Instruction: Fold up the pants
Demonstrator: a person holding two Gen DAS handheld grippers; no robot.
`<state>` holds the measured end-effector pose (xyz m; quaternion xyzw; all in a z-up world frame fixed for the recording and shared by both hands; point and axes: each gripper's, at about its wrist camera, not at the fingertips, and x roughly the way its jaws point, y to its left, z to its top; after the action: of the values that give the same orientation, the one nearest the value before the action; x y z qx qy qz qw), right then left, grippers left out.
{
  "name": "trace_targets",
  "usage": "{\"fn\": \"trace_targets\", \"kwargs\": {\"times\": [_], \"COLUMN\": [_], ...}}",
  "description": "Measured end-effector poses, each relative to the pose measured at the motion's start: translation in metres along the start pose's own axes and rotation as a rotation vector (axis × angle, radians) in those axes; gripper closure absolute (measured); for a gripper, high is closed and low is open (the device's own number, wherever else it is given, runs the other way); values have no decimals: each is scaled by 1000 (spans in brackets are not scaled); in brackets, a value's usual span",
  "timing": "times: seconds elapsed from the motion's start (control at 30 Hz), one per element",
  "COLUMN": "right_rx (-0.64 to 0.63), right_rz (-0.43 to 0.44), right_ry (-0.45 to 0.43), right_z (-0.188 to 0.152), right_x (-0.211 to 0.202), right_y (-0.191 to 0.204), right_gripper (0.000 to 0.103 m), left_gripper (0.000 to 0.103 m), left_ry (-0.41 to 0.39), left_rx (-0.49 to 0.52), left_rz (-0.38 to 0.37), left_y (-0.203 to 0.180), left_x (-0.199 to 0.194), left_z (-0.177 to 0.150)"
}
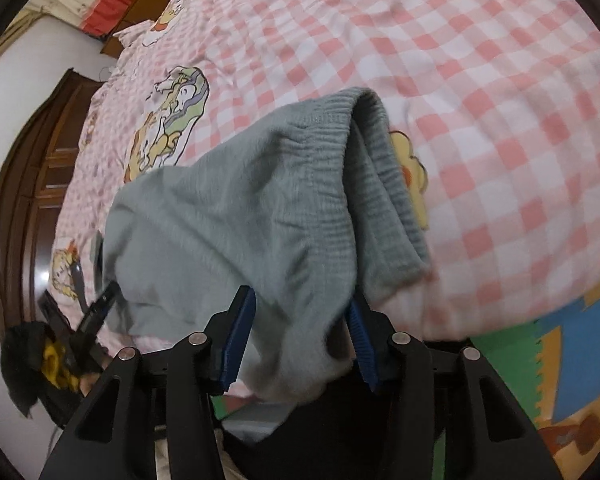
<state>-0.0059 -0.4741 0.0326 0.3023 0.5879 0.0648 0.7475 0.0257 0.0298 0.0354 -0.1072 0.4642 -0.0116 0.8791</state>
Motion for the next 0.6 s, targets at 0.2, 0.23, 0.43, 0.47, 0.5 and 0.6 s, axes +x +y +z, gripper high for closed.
{"fn": "trace_targets", "kwargs": {"times": [0.2,0.23,0.43,0.47,0.5,0.6], "right_rx": [70,95,241,266,285,309], "right_rz": [-53,-32,51,73,94,103], "right_ry": [48,54,47,58,66,96], "right_z": [-5,-7,-18,-17,-16,-16], "right_x": [-1,-3,-13,-10,-7,7], "right_y": [-16,-20,-34,-34,-34,-28], "right_gripper": [55,55,55,55,55,55], "left_gripper": [37,37,37,37,37,37], "left_ry": [-4,-4,-2,-2,-4,-6], "left_rx": [3,2,-28,-29,-27,-24], "left_rz": [8,5,-20,-20,-19,-18], "left_y": [-2,-1,6,6,5,4], "left_x": [-1,-2,-2,-2,-1,-1], "left_z": [-1,-1,1,1,1,0]}}
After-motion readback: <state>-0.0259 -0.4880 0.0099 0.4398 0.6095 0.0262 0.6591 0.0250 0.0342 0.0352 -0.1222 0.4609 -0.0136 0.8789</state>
